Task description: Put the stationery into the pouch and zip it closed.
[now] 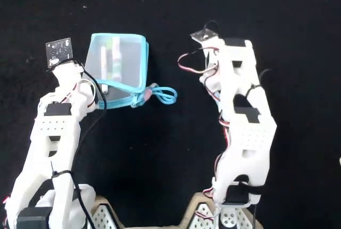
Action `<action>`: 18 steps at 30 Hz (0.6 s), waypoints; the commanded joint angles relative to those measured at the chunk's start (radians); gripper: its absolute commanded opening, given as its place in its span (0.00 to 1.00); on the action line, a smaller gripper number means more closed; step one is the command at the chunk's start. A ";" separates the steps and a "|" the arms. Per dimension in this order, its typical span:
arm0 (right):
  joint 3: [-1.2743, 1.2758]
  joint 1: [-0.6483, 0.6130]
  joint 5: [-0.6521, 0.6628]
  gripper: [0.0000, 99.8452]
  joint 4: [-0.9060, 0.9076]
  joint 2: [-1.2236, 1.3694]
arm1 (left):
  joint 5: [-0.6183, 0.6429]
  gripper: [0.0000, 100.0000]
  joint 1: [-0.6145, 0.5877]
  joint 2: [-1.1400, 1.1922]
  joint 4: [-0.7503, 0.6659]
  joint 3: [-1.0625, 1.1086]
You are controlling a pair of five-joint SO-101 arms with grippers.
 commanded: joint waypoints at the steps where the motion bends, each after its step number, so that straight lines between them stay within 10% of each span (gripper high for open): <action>1: 0.031 0.008 -0.009 0.22 -0.078 -0.016 | 0.011 0.03 -0.019 0.012 0.003 0.050; 5: 0.067 0.021 -0.017 0.01 -0.080 -0.062 | 0.011 0.03 -0.019 0.012 0.003 0.050; 18: 0.295 0.068 -0.394 0.01 -0.146 -0.447 | 0.011 0.03 -0.025 0.012 0.003 0.045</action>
